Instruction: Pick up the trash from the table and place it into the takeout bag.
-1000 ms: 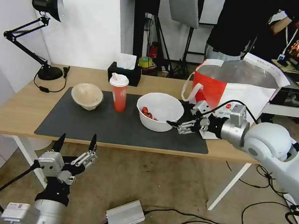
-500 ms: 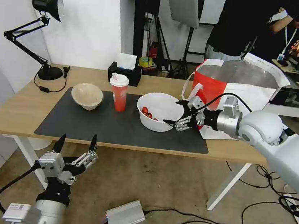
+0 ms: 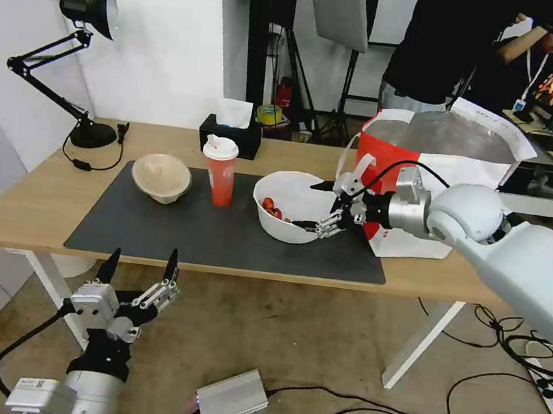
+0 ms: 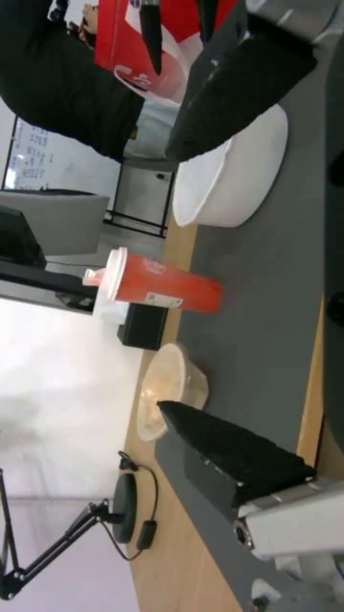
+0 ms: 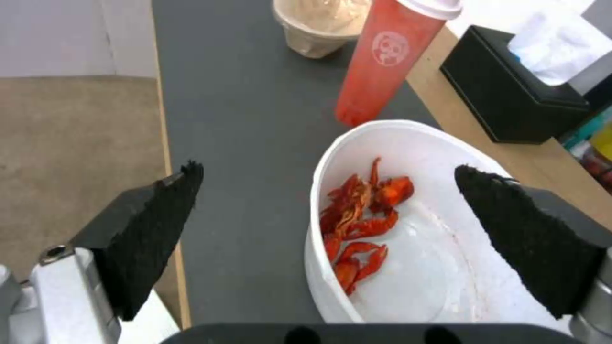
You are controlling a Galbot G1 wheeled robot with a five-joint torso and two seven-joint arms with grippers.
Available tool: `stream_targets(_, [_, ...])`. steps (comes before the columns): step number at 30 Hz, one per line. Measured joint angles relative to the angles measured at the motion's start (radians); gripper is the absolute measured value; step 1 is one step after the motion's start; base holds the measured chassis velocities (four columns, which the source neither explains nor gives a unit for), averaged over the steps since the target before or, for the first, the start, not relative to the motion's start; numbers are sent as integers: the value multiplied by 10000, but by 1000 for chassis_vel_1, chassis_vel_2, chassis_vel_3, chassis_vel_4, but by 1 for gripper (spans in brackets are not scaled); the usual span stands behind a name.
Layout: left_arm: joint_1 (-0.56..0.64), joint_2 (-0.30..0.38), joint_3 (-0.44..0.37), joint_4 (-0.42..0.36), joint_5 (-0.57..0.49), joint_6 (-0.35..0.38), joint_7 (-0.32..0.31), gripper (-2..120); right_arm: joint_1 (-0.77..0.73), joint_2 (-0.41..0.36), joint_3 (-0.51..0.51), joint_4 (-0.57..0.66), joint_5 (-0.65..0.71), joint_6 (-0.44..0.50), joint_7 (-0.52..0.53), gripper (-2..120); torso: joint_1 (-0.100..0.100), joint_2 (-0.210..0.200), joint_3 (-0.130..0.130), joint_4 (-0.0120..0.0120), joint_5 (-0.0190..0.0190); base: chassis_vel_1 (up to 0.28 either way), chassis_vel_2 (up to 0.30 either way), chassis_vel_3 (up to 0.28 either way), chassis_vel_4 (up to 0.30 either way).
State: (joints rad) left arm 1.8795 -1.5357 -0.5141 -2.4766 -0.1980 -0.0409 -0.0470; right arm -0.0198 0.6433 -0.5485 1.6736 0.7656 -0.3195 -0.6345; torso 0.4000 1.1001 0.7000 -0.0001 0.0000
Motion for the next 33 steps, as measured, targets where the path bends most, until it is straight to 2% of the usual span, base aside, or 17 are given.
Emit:
stream_targets(8, [63, -209, 170, 33, 212, -158, 1, 100, 708, 104, -572, -355, -34, 1, -258, 100, 0, 0, -1, 1, 0, 0, 0, 0, 0])
stream_targets(21, [173, -166, 94, -90, 239, -181, -10, 100, 1246, 594, -1197, -1020, -212, -8, -491, 100, 0, 0, 0, 0, -1, 0, 0, 0, 0])
stream_targets(33, [220, -108, 90, -76, 265, -199, -31, 100, 986, 942, -1300, -1352, -352, -126, -296, 100, 0, -1, 0, 1, 0, 0, 0, 0, 0])
